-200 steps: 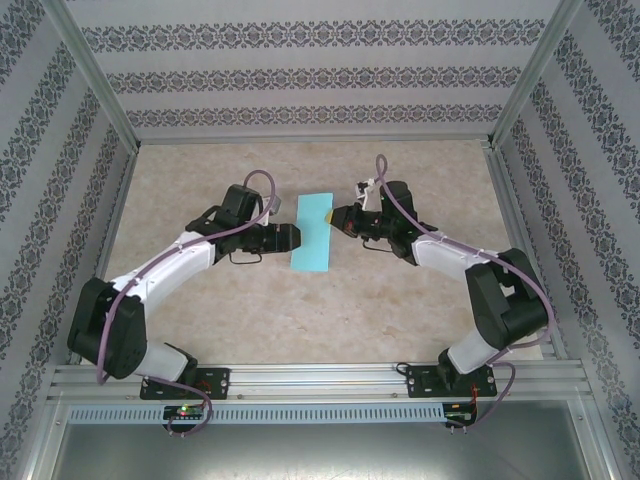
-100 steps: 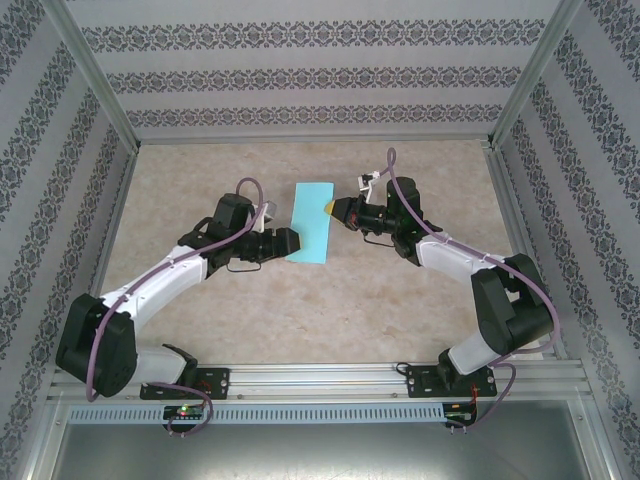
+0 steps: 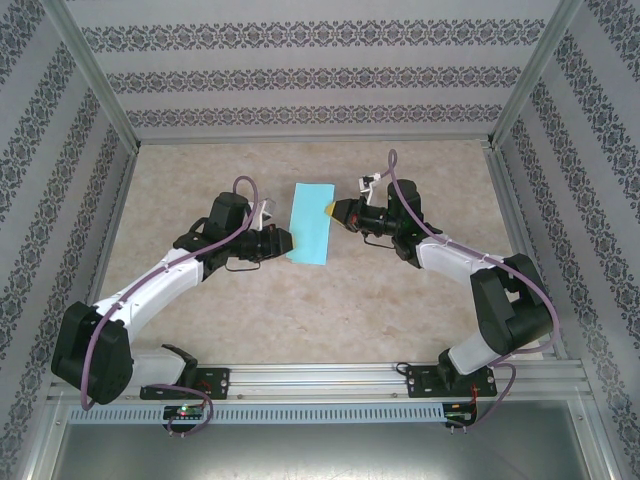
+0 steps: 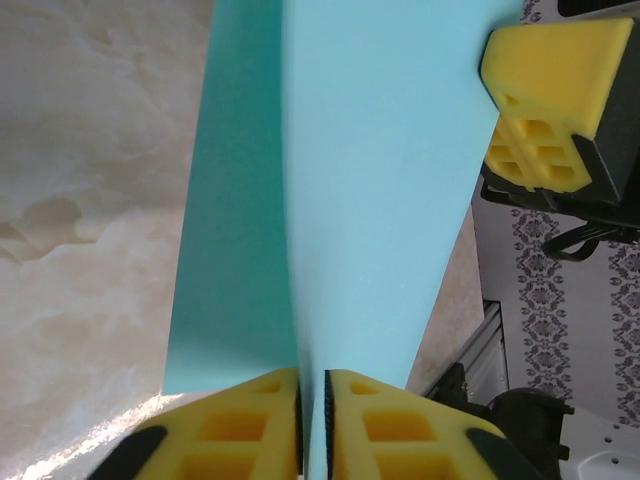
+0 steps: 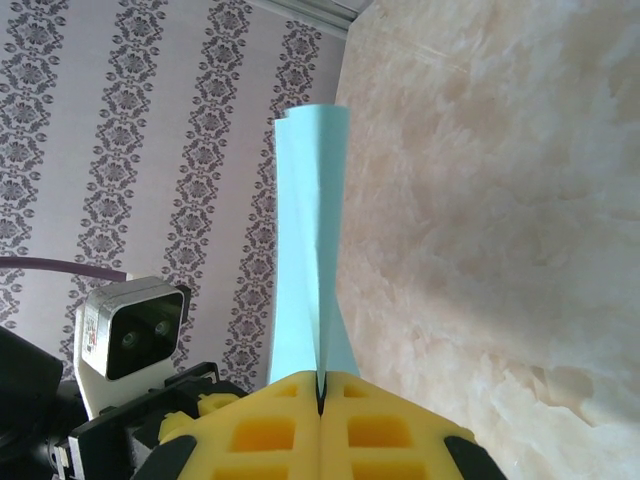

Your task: Fold a paper plane with a square sheet of paper (pick it up from the middle)

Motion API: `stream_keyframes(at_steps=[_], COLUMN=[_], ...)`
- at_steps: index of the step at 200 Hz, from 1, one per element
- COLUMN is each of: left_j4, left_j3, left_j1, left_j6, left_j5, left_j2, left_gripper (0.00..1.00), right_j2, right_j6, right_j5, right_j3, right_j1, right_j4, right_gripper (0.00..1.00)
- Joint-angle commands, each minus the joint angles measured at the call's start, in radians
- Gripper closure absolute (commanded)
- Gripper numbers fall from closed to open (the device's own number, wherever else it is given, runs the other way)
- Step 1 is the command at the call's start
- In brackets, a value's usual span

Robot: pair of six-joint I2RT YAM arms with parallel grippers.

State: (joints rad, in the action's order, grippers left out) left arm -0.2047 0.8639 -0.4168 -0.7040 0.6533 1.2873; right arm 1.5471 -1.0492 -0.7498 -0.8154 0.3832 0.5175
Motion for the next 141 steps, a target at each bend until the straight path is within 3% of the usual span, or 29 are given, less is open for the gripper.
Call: stream_keyframes(at_steps=[1,25,61,141], left_j4=[-0.034,-0.071,-0.107,0.007], left_j3=[0.007,0.015,0.002,-0.064], left_j1=[0.009,0.006,0.003,-0.010], left_j6=[0.020,0.026,0.034,-0.029], left_j5=[-0.009,-0.013,-0.041,-0.059], left_j2=[-0.022,-0.009,0.003,0.124], left_gripper=[0.89,0.96,0.96,0.95], right_j2=[0.000,0.025,0.084,0.231], right_j6=[-0.001,-0.001,0.004,0.068], right_j5=[-0.019,-0.023,-0.028,-0.019], right_j3=[0.012,0.020,0.029,0.038], right_j1=[-0.008,-0.002,0.010,0.027], right_j4=[0.046,0.063,0.094,0.086], right_gripper=[1.00,1.00,1.00,0.99])
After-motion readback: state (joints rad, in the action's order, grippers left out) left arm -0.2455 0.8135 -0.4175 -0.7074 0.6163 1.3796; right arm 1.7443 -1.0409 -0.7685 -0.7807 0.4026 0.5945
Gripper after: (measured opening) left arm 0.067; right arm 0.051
